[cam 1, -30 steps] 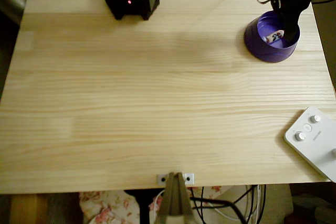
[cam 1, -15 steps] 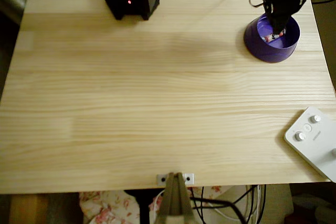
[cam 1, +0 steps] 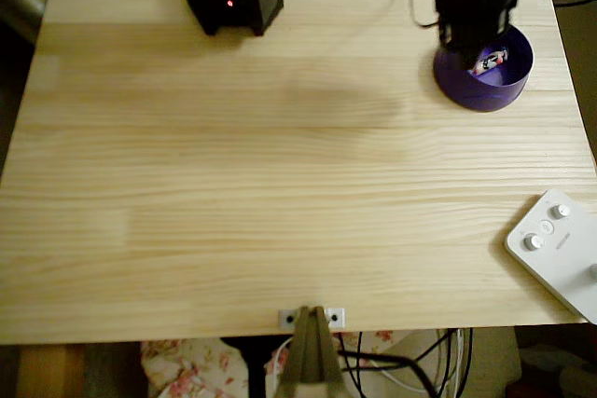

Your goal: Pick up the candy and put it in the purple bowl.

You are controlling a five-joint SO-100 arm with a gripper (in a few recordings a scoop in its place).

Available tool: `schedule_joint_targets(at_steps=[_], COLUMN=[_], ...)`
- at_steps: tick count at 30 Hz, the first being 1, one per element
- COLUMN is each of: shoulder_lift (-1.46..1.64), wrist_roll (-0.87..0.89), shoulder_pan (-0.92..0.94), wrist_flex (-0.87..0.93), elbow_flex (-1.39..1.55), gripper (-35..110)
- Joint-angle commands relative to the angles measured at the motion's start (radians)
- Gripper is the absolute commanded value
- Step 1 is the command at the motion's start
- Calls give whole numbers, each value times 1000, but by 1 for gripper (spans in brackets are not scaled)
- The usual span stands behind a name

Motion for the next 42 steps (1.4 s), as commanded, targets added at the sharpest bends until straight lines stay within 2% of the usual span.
schedule_joint_targets(at_steps=[1, 20, 26, 31, 37, 42], shoulder_lift=[143, 385, 489, 630, 644, 851], wrist_roll=[-21, 12, 32, 20, 28, 43], shoulder_pan=[81, 526, 658, 758, 848, 911], wrist_flex=[-37, -80, -196, -210, -252, -301], elbow_flex=[44, 474, 675, 793, 850, 977], gripper=[0, -1, -1, -1, -1, -1])
